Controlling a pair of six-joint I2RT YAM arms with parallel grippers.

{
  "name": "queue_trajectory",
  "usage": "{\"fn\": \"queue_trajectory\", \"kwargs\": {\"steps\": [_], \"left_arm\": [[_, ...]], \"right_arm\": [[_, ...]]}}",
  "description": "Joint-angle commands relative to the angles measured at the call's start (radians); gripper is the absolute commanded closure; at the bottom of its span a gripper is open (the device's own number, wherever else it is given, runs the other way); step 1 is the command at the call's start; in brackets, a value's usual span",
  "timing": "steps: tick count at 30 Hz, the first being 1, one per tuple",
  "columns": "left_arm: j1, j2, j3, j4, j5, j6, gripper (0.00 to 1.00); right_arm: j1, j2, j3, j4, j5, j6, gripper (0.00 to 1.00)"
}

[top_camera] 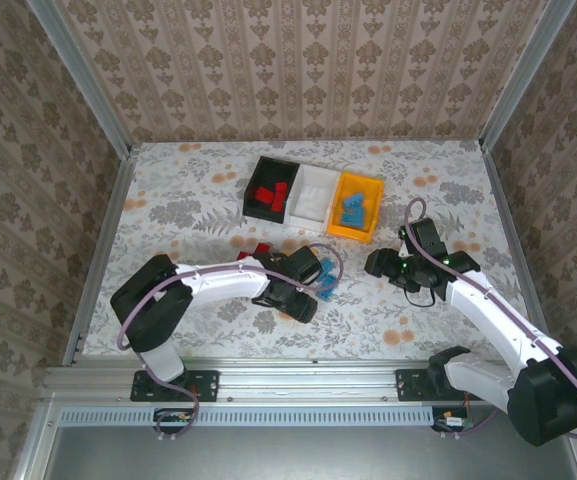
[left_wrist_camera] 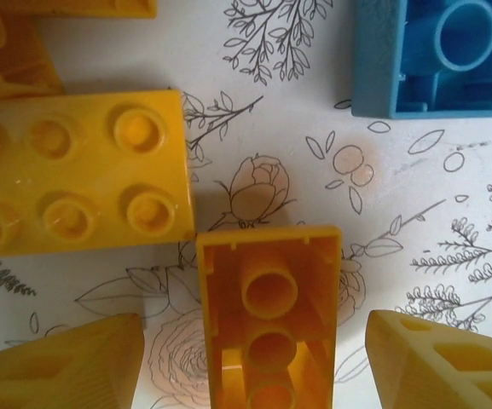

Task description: Sort the legos into containers by color

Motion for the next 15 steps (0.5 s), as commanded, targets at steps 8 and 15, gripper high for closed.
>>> {"fn": "queue_trajectory", "kwargs": {"steps": [8,15], "left_arm": [[-0.008,0.075,0.043,0.001,-0.004,0.028,0.49],[-0.010,0.048,0.032,-0.007,0.007,0.030,0.66]], "right_arm": [[0.001,0.022,-0.015,0.033,-0.028,0.015,0.32],[0.011,0.042,-0.009,0.064,-0.036,0.025,0.32]]}}
